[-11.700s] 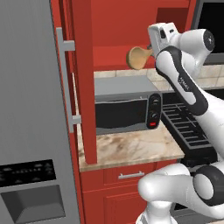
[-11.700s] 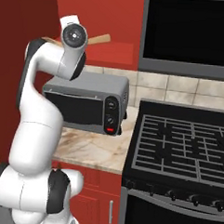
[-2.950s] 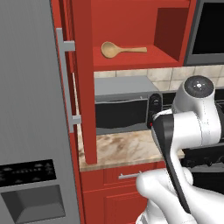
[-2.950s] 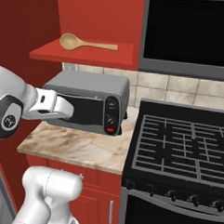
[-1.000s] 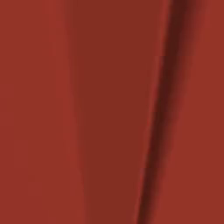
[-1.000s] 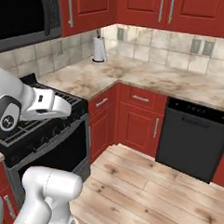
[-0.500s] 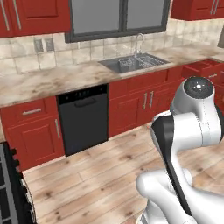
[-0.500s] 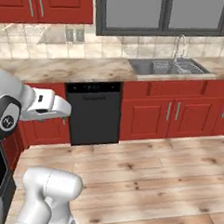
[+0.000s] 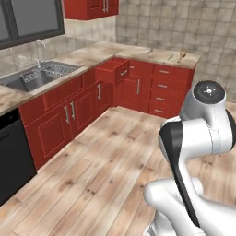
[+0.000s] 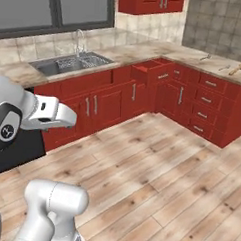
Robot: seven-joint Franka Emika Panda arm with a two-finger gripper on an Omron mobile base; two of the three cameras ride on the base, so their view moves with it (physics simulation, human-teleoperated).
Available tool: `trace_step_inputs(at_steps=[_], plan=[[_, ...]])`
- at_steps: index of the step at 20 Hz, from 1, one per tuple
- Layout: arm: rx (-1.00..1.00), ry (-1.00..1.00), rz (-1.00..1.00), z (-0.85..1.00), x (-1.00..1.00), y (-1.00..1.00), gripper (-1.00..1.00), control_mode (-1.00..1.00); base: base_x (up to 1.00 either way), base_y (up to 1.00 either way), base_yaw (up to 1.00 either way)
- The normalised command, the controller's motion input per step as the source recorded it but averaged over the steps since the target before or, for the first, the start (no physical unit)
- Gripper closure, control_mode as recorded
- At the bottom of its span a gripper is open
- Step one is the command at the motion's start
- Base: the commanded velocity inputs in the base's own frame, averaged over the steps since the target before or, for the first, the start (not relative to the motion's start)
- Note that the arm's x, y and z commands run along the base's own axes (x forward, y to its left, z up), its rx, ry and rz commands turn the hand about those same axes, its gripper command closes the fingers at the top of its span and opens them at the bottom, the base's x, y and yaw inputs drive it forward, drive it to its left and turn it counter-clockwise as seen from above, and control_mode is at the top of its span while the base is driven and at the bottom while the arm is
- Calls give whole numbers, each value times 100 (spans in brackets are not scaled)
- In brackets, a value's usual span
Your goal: Organize the utensils by type. Pick up the wooden spoons from the counter and place them in the open cabinet. Then pick up the metallic utensils from the counter and place them in the open drawer.
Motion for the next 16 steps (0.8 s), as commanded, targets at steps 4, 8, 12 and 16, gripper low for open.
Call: trace_step_inputs(at_steps=[4,8,12,16], plan=[[0,0,0,0,0,0,-100,100,62,-28,-36],[0,0,0,0,0,0,-100,100,84,-5,-20],[0,0,0,0,0,0,-100,100,91,0,-14],[0,0,0,0,0,0,-100,100,94,0,-10]])
